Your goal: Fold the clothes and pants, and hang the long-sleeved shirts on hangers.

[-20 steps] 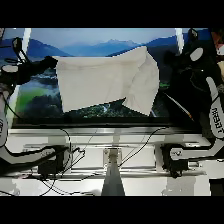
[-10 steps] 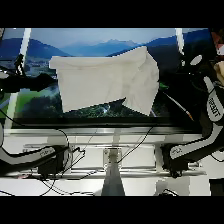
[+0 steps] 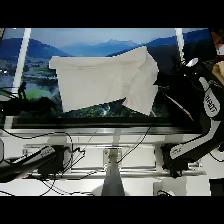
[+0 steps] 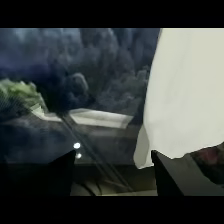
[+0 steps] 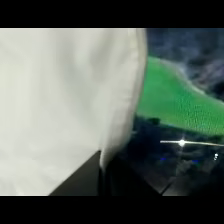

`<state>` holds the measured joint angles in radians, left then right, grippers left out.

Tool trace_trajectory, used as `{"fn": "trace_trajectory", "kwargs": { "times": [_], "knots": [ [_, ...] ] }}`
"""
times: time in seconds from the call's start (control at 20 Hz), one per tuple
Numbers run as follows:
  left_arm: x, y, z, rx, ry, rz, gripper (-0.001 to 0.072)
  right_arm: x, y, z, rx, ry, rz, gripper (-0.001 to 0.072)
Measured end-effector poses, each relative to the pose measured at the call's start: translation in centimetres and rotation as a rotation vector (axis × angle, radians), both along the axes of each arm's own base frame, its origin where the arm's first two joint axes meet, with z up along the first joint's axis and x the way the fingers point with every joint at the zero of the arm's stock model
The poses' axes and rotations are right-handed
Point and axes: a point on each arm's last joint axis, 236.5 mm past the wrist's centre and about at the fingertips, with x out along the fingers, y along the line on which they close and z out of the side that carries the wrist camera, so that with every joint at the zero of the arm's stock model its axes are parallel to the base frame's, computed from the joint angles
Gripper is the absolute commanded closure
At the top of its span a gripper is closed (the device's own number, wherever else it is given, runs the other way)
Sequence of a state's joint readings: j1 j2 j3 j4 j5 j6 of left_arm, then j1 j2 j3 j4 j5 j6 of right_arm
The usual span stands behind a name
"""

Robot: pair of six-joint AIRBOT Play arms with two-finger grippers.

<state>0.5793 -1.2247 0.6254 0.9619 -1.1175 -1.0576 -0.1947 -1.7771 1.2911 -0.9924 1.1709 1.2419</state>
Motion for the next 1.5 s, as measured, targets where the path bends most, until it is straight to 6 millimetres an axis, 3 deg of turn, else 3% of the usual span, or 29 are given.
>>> {"fn": "trace_trajectory", "kwargs": {
  "times": [0.2, 0.25, 0.3, 0.4, 0.55, 0.65, 0.75, 0.85, 0.95, 1.05, 1.15, 1.3, 1.4, 1.5],
  "knots": [
    [-0.8, -2.8, -1.2, -0.054, 0.013, -0.032, 0.0211, -0.2, 1.4, 0.2, 0.012, -0.024, 0.071, 0.0698],
    [-0.7, -3.6, -1.5, -0.067, 0.011, -0.047, 0.0257, -0.2, 1.6, 0.3, 0.014, -0.028, 0.080, 0.0698],
    [-0.5, -4.4, -1.8, -0.072, 0.006, -0.065, 0.0364, -0.2, 1.8, 0.3, 0.014, -0.031, 0.089, 0.0698],
    [-0.3, -5.6, -2.6, -0.074, 0.005, -0.096, 0.0701, -0.2, 1.9, 0.3, 0.014, -0.035, 0.098, 0.0698],
    [0.7, -6.7, -2.5, -0.066, -0.025, -0.161, 0.0696, -0.1, 2.0, 1.2, 0.012, -0.056, 0.110, 0.0698],
    [3.5, -5.8, -0.7, -0.020, -0.108, -0.201, 0.0696, 0.6, 2.0, 3.1, 0.005, -0.104, 0.127, 0.0699],
    [8.0, -5.1, 4.2, 0.010, -0.254, -0.233, 0.0696, 1.6, 2.1, 6.5, -0.005, -0.183, 0.146, 0.0698],
    [12.9, -3.5, 11.1, 0.097, -0.442, -0.240, 0.0697, 2.8, 2.3, 11.7, -0.013, -0.304, 0.161, 0.0698],
    [16.1, -2.4, 19.5, 0.188, -0.636, -0.244, 0.0697, 3.5, 2.9, 18.6, -0.015, -0.461, 0.173, 0.0699],
    [17.4, -1.1, 28.5, 0.298, -0.837, -0.207, 0.0697, 3.3, 3.7, 26.6, -0.015, -0.645, 0.181, 0.0698],
    [16.5, -0.3, 37.2, 0.400, -1.026, -0.144, 0.0697, 1.5, 4.7, 35.0, -0.024, -0.839, 0.191, 0.0698],
    [12.0, 0.2, 48.0, 0.549, -1.279, -0.034, 0.0697, -3.9, 6.0, 46.2, -0.064, -1.115, 0.214, 0.0698],
    [7.9, -0.1, 53.7, 0.635, -1.423, 0.031, 0.0697, -8.6, 6.9, 52.3, -0.096, -1.281, 0.228, 0.0698],
    [3.8, -0.7, 57.9, 0.713, -1.539, 0.087, 0.0697, -13.2, 7.6, 56.9, -0.125, -1.425, 0.232, 0.0699]
  ]
}}
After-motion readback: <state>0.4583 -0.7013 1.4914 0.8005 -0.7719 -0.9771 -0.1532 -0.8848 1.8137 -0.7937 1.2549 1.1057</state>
